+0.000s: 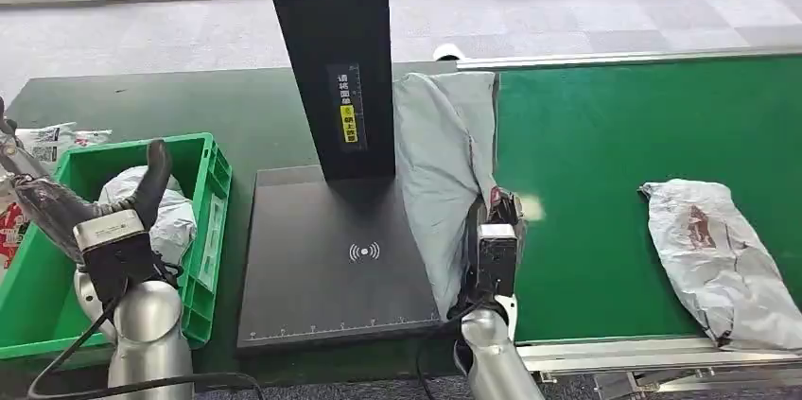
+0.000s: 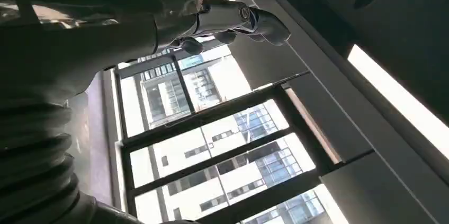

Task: Moved the parcel from conveyor to table for the left to box.

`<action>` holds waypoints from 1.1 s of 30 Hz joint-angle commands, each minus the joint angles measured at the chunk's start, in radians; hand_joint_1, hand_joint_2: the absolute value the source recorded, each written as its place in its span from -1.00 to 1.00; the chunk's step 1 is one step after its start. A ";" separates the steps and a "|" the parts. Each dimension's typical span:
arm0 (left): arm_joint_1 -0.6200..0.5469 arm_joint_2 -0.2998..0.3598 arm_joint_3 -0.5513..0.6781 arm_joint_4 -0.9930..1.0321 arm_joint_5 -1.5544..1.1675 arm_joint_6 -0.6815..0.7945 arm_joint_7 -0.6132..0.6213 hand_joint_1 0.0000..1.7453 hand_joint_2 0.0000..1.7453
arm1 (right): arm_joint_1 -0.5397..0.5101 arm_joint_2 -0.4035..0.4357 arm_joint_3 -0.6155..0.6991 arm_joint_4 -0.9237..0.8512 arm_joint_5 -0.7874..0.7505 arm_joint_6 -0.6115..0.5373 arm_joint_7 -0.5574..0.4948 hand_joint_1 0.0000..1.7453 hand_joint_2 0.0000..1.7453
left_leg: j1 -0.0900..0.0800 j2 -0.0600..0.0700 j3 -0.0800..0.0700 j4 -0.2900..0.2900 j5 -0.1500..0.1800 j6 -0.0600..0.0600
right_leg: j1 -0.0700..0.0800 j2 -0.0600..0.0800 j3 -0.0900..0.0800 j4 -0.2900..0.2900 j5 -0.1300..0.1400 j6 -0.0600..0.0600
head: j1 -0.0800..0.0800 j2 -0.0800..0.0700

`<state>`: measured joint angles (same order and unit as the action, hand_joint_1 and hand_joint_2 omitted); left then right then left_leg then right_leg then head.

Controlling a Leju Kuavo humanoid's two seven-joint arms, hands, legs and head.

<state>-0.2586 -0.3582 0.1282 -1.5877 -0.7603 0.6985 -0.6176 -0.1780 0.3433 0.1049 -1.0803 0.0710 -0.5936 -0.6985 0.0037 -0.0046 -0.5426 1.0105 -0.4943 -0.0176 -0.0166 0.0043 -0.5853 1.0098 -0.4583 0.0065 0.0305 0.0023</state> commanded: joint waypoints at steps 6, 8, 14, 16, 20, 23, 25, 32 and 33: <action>-0.056 0.009 -0.014 0.039 -0.019 0.000 0.036 -1.00 1.00 | -0.148 0.006 0.060 0.244 -0.073 -0.037 0.000 1.00 1.00 | 0.001 0.002 -0.001 0.000 0.001 0.000 | 0.001 0.001 -0.001 -0.001 0.002 -0.001 | 0.000 0.000; -0.047 0.009 -0.010 0.028 -0.023 0.000 0.038 -1.00 1.00 | -0.161 0.006 0.076 0.280 -0.083 -0.023 0.000 1.00 1.00 | 0.001 0.002 0.000 -0.001 0.001 0.000 | 0.001 0.001 0.000 -0.001 0.002 -0.001 | 0.000 0.000; -0.031 0.009 0.004 0.021 -0.016 0.000 0.020 -1.00 1.00 | -0.259 0.006 0.169 0.508 -0.099 -0.016 0.011 1.00 1.00 | 0.001 0.003 0.001 -0.002 0.001 0.000 | 0.001 0.002 0.001 -0.002 0.002 -0.001 | 0.000 0.000; -0.030 0.009 0.005 0.020 -0.016 0.000 0.020 -1.00 1.00 | -0.268 0.006 0.180 0.528 -0.097 -0.016 0.021 1.00 1.00 | 0.001 0.004 0.002 -0.002 0.000 0.000 | 0.001 0.003 0.001 -0.002 0.002 -0.001 | 0.000 0.000; -0.025 0.009 -0.002 0.016 -0.023 0.000 0.033 -1.00 1.00 | -0.335 0.006 0.288 0.684 0.021 0.062 0.215 0.06 1.00 | 0.001 0.003 0.001 0.000 0.000 0.000 | 0.001 0.003 0.000 -0.001 0.001 -0.001 | 0.000 0.000; -0.025 0.009 -0.004 0.015 -0.024 0.000 0.036 -1.00 1.00 | -0.336 0.006 0.300 0.702 0.031 0.082 0.214 -0.98 1.00 | 0.001 0.003 0.001 -0.002 0.001 0.000 | 0.001 0.002 0.001 -0.003 0.002 -0.001 | 0.000 0.000; -0.024 0.009 -0.003 0.013 -0.023 0.000 0.035 -1.00 1.00 | -0.338 0.006 0.299 0.708 0.033 0.086 0.221 -1.00 1.00 | 0.001 0.001 0.001 -0.002 0.001 0.000 | 0.001 0.000 0.001 -0.002 0.001 -0.001 | 0.000 0.000; -0.044 0.009 -0.015 0.056 -0.016 0.000 0.030 -1.00 1.00 | -0.340 -0.011 0.318 0.744 0.092 0.105 0.281 -1.00 -1.00 | 0.001 -0.002 0.000 -0.002 0.002 0.000 | 0.001 -0.002 0.001 -0.002 0.001 -0.001 | 0.000 0.000; -0.044 0.009 -0.015 0.056 -0.016 0.000 0.030 -1.00 1.00 | -0.340 -0.011 0.318 0.744 0.092 0.105 0.281 -1.00 -1.00 | 0.000 -0.003 0.000 -0.001 0.002 0.000 | 0.001 -0.003 0.001 -0.002 0.001 -0.001 | 0.000 0.000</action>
<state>-0.2701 -0.3605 0.1205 -1.5965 -0.7839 0.6989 -0.5867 -0.4599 0.3708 0.3407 -0.4795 0.1271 -0.5043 -0.4585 0.0037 -0.0052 -0.5433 1.0106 -0.4938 -0.0175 -0.0166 0.0039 -0.5861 1.0099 -0.4582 0.0064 0.0305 0.0023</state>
